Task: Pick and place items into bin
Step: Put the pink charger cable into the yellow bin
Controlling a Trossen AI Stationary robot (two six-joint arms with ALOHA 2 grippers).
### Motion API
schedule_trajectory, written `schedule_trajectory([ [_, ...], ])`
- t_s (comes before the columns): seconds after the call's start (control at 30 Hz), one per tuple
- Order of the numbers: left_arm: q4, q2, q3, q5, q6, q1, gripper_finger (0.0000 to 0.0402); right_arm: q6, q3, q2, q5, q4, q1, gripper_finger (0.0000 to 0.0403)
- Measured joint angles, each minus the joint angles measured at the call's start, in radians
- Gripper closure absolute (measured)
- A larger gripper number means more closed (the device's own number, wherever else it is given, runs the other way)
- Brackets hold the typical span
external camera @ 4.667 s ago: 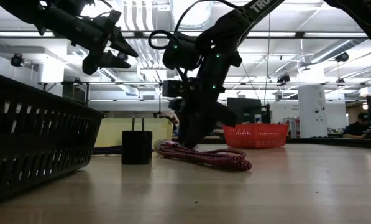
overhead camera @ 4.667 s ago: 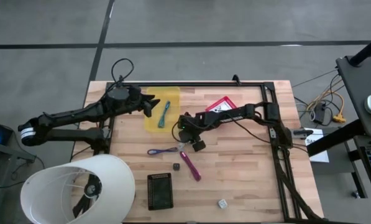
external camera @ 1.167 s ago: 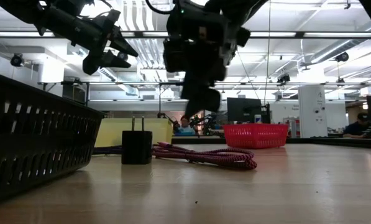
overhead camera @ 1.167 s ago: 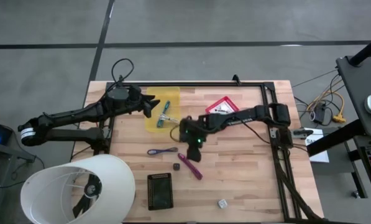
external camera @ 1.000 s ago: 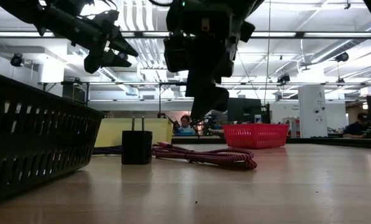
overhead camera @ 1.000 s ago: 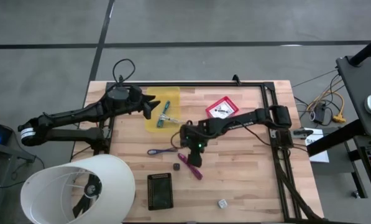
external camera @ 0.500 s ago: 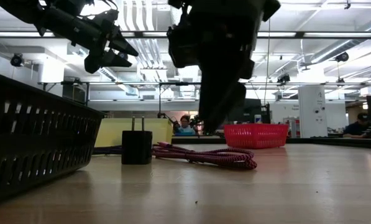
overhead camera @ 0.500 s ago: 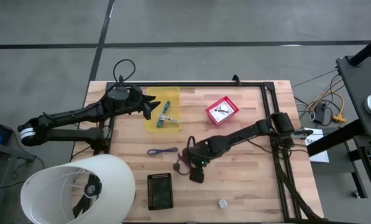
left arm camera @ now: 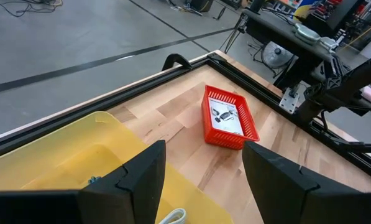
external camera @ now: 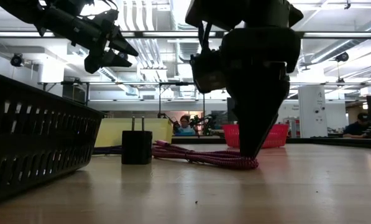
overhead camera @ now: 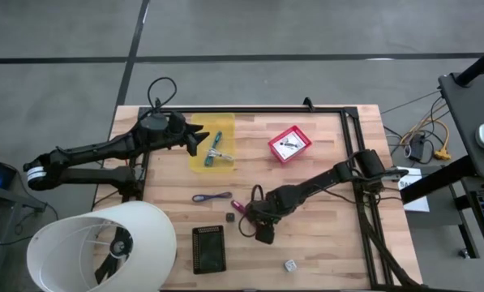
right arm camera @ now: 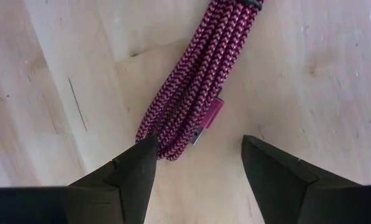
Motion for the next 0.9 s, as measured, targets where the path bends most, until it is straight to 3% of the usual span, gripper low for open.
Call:
schedule_trajectory([
  [0.6,0.000,0.000,0.000,0.002,-0.001,-0.001,0.0204,0.000,-0.033,0.000,-0.002,0.129,0.000,0.0240],
  [0.9,0.000,0.000,-0.002,0.002,-0.001,-0.001,0.0204,0.001,-0.046,-0.001,-0.004,0.133,0.000,0.0316],
])
